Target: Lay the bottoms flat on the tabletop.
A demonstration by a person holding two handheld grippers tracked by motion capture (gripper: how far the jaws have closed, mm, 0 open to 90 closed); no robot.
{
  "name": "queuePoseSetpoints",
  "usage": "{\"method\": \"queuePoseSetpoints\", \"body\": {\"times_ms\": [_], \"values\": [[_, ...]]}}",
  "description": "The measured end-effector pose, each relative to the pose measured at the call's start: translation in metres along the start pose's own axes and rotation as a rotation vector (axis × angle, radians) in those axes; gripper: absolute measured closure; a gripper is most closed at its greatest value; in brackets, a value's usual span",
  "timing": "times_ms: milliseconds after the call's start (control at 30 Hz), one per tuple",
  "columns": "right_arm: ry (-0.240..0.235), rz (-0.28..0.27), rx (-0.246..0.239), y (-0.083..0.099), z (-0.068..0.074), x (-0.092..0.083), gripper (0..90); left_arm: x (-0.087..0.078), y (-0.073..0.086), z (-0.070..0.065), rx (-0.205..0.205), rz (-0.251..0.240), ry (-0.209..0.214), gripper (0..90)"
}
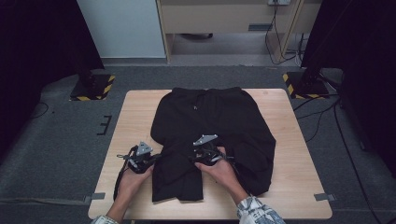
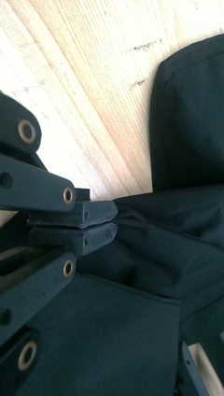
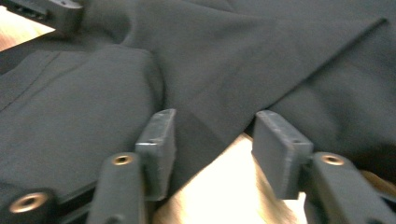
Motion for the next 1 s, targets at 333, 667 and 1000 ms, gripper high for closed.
{"method": "queuePoseSetpoints", "body": {"times_ms": [333, 667, 1000], "values": [[-0.017, 0.030, -0.080, 0.000, 0.014, -0.002, 90.0, -0.004, -0.004, 0.013, -0.033, -0.040, -0.044, 72.4], [-0.024, 0.021, -0.070, 0.014, 0.015, -0.024, 90.0, 0.012, -0.013, 0.047, -0.122, -0.054, -0.108, 60.5], [-0.014, -0.002, -0.036, 0.021, 0.013, -0.027, 90.0, 0.049, -0.040, 0.042, -0.073, -0.049, -0.086, 47.0]]}}
Point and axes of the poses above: each handheld gripper's, and its own axes: x roughly forward along the jaws, y roughly out of its underside, z roughly to its left, the point moved 7 cm from there along x, roughly forward along the jaws, and after that the axes turned 12 degrees about -y, right-handed, at the moved point
